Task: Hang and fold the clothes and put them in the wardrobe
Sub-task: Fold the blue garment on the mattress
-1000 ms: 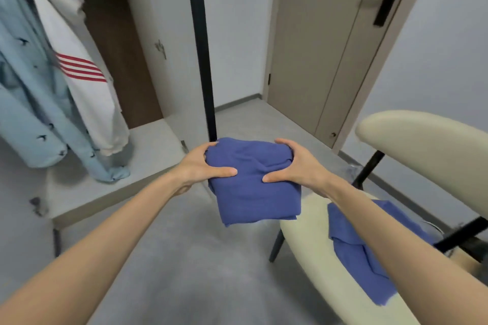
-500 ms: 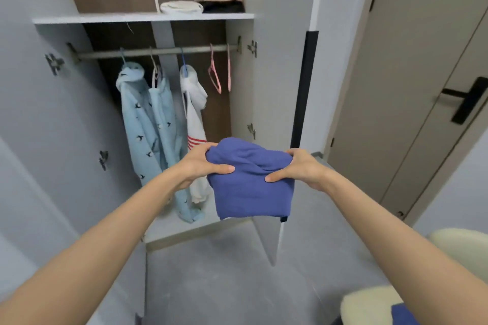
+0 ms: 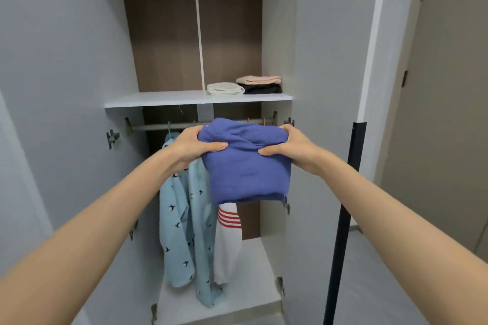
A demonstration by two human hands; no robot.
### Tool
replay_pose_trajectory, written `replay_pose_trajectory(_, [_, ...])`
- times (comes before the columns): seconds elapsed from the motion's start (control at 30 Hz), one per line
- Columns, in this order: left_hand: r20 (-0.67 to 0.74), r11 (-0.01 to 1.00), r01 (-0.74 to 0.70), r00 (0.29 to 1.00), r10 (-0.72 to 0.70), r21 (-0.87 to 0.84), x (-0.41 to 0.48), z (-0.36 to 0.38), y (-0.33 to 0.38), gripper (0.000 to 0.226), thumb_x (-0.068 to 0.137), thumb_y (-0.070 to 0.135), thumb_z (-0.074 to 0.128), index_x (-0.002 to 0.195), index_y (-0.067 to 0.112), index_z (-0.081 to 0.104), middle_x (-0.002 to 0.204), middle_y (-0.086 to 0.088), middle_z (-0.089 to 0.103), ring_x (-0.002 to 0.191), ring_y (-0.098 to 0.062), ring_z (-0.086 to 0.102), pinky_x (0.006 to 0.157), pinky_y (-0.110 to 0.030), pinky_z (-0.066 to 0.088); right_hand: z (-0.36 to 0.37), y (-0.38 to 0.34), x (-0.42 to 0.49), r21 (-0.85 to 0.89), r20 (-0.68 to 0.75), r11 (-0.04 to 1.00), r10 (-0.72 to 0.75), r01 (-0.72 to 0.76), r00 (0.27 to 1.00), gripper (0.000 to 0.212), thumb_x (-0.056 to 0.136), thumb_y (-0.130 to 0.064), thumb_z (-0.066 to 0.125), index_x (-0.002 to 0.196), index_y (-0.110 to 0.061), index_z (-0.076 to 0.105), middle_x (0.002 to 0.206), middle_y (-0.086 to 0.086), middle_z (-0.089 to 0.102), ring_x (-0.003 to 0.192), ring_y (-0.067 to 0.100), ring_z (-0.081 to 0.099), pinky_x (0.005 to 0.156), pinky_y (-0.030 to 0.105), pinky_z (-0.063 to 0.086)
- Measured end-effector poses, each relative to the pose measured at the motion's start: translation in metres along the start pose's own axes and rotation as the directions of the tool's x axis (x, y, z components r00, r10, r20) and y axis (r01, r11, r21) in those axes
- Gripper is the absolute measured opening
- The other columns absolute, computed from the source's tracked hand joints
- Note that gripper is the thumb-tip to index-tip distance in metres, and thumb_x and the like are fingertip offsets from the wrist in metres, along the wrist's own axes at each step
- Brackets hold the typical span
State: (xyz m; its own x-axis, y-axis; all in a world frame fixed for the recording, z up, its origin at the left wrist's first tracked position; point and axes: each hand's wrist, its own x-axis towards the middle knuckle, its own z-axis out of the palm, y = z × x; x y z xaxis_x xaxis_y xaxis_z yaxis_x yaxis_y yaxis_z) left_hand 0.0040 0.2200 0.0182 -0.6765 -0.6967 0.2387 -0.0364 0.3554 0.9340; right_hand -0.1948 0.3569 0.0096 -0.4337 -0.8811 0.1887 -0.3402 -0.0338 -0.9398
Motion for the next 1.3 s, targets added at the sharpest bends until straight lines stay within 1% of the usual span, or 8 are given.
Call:
replay_pose_trajectory(0.2, [-0.103, 0.996, -0.047, 0.994, 0.040, -0.069, 0.091, -0.019, 0.015, 0.041, 0.082, 0.011, 0.071, 0.121, 0.004, 0.059, 0.121, -0.011, 0.062, 0.113, -0.025, 0.059, 0.100, -0.038, 0.046, -0.010, -0.026, 0.104, 0.180, -0.054, 0.977, -0.102, 0.110, 0.993, 0.068, 0.067, -0.016, 0.085, 0.126, -0.011, 0.051, 0.119, 0.005, 0.064, 0.105, 0.021, 0.064, 0.095, 0.039, 0.051])
replay_pose_trajectory(0.37, [-0.113, 0.979, -0.182, 0.979, 0.170, -0.097, 0.177, -0.033, 0.029, 0.020, 0.088, 0.009, 0.063, 0.105, 0.014, 0.053, 0.102, 0.000, 0.064, 0.095, -0.016, 0.060, 0.075, -0.026, 0.053, -0.021, -0.051, 0.200, 0.227, -0.159, 0.952, -0.172, 0.205, 0.972, 0.048, 0.069, -0.018, 0.082, 0.109, -0.015, 0.057, 0.104, -0.003, 0.065, 0.095, 0.014, 0.064, 0.078, 0.028, 0.052])
replay_pose_trajectory(0.53, [-0.226, 0.969, -0.235, 0.950, 0.214, -0.071, 0.261, -0.051, 0.035, 0.041, 0.088, 0.016, 0.065, 0.123, 0.010, 0.047, 0.121, -0.006, 0.059, 0.110, -0.021, 0.057, 0.088, -0.035, 0.050, -0.026, -0.064, 0.285, 0.249, -0.183, 0.926, -0.243, 0.284, 0.953, 0.051, 0.074, -0.018, 0.078, 0.114, -0.022, 0.047, 0.098, -0.007, 0.057, 0.083, 0.004, 0.058, 0.056, 0.015, 0.048])
replay_pose_trajectory(0.63, [-0.299, 0.964, -0.227, 0.938, 0.177, -0.139, 0.309, -0.061, 0.031, 0.048, 0.087, 0.022, 0.067, 0.129, 0.010, 0.048, 0.123, -0.006, 0.060, 0.112, -0.021, 0.058, 0.094, -0.034, 0.048, -0.025, -0.066, 0.332, 0.281, -0.138, 0.912, -0.269, 0.299, 0.953, 0.053, 0.075, -0.011, 0.076, 0.116, -0.024, 0.046, 0.110, -0.001, 0.059, 0.094, 0.011, 0.062, 0.066, 0.022, 0.050])
replay_pose_trajectory(0.87, [-0.304, 0.865, -0.167, 0.953, 0.017, -0.473, 0.416, -0.078, 0.012, 0.035, 0.085, 0.029, 0.069, 0.116, 0.017, 0.059, 0.111, -0.004, 0.066, 0.101, -0.021, 0.063, 0.074, -0.033, 0.054, -0.021, -0.069, 0.443, 0.331, -0.135, 0.907, -0.226, 0.259, 0.965, 0.053, 0.075, -0.010, 0.071, 0.121, -0.023, 0.049, 0.112, 0.001, 0.061, 0.099, 0.020, 0.061, 0.074, 0.032, 0.052])
replay_pose_trajectory(1.03, [-0.241, 0.808, -0.052, 0.964, -0.113, -0.587, 0.500, -0.098, -0.003, 0.034, 0.082, 0.035, 0.071, 0.107, 0.014, 0.060, 0.099, -0.005, 0.067, 0.084, -0.018, 0.065, 0.057, -0.031, 0.052, -0.015, -0.063, 0.529, 0.317, -0.192, 0.904, -0.235, 0.287, 0.953, 0.044, 0.085, -0.023, 0.067, 0.122, -0.022, 0.044, 0.108, -0.002, 0.056, 0.096, 0.014, 0.058, 0.069, 0.027, 0.048])
replay_pose_trajectory(1.2, [-0.120, 0.777, 0.082, 0.973, -0.200, -0.624, 0.590, -0.118, -0.009, 0.033, 0.084, 0.040, 0.067, 0.096, 0.010, 0.061, 0.096, -0.009, 0.068, 0.088, -0.026, 0.064, 0.069, -0.038, 0.050, -0.017, -0.067, 0.617, 0.248, -0.284, 0.927, -0.207, 0.280, 0.936, 0.036, 0.090, -0.025, 0.063, 0.118, -0.020, 0.041, 0.094, -0.005, 0.053, 0.083, 0.009, 0.054, 0.061, 0.024, 0.043])
replay_pose_trajectory(1.3, [-0.090, 0.772, 0.106, 0.974, -0.206, -0.627, 0.637, -0.121, -0.015, 0.032, 0.094, 0.038, 0.053, 0.090, 0.008, 0.061, 0.085, -0.010, 0.067, 0.076, -0.026, 0.062, 0.060, -0.034, 0.047, -0.017, -0.064, 0.666, 0.222, -0.329, 0.938, -0.186, 0.267, 0.926, 0.030, 0.091, -0.022, 0.062, 0.113, -0.013, 0.043, 0.089, -0.002, 0.053, 0.076, 0.009, 0.053, 0.060, 0.024, 0.042])
